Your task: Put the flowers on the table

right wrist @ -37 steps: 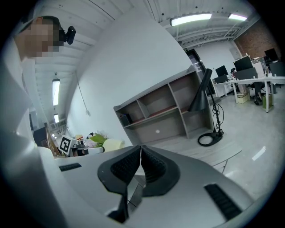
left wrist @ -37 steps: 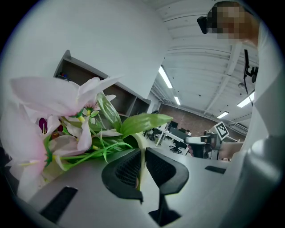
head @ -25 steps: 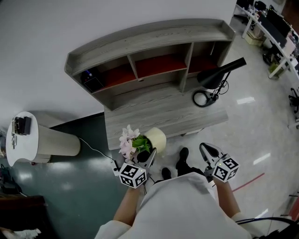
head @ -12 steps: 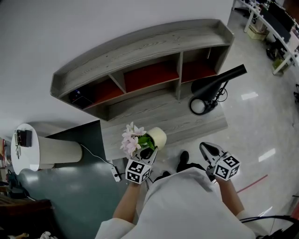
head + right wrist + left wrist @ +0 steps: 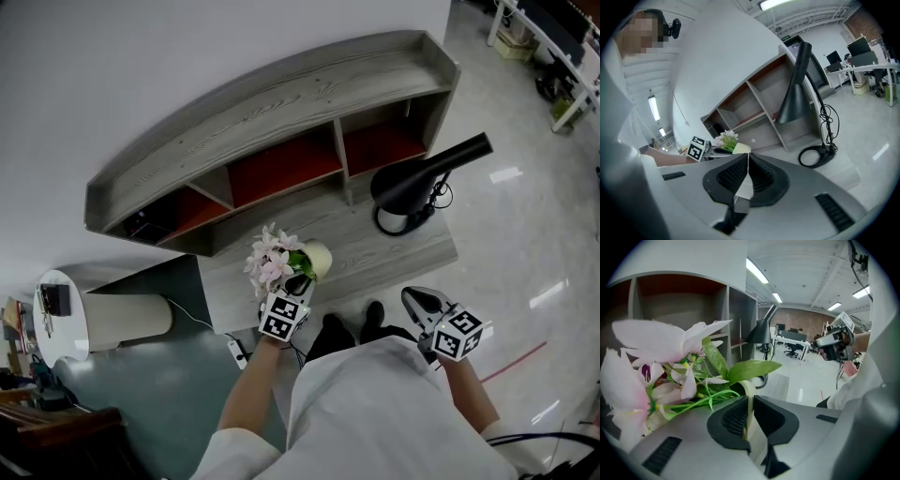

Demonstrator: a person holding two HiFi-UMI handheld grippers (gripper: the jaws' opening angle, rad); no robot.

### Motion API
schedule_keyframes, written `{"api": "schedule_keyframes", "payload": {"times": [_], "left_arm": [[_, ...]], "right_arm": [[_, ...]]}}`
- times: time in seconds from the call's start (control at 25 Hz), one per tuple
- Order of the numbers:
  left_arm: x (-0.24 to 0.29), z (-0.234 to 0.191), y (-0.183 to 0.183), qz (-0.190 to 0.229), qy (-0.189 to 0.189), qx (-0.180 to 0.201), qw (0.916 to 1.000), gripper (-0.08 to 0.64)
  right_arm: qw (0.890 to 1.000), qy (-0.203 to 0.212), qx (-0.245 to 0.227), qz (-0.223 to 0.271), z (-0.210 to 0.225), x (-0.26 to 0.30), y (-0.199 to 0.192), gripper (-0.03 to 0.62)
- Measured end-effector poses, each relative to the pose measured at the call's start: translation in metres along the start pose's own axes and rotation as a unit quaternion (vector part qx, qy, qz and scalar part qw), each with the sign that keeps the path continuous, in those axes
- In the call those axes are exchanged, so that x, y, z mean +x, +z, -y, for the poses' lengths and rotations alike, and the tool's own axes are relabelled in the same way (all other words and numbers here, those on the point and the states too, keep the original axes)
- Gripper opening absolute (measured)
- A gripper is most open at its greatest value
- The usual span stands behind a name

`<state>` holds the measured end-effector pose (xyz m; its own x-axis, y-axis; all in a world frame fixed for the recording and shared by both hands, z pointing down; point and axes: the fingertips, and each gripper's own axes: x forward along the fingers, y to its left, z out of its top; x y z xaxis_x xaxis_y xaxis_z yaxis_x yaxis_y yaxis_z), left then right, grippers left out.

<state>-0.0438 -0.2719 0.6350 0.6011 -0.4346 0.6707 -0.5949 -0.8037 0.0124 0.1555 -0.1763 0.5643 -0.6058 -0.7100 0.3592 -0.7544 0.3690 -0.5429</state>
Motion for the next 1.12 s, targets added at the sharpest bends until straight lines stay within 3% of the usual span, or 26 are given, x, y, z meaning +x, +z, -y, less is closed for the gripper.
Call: {"api": "schedule_keyframes", "payload": {"times": [0.44, 0.6, 0.92, 1.12], "left_arm": [[0.097, -0.052, -0.01, -0.09, -0.035, 0.082, 0.9919, 0.051], [0.136, -0.074, -0.014, -0.121, -0.042, 0.138, 0.9821, 0.051], [0.202, -0.13, -0.032, -0.179, -0.025, 0.215, 0.9597, 0.051], [0.232, -0.158, -0.042, -0.198, -0.015, 0.238, 0.9509, 0.051]], "right_arm": [[0.998, -0.046, 0.034, 0.028, 0.014, 0.032, 0.017, 0.018], [0.996, -0.07, 0.048, 0.036, 0.012, 0.04, 0.021, 0.018], [0.989, -0.122, 0.081, 0.031, 0.027, 0.036, 0.006, 0.018], [0.984, -0.143, 0.1, 0.024, 0.038, 0.039, -0.005, 0.018]]}}
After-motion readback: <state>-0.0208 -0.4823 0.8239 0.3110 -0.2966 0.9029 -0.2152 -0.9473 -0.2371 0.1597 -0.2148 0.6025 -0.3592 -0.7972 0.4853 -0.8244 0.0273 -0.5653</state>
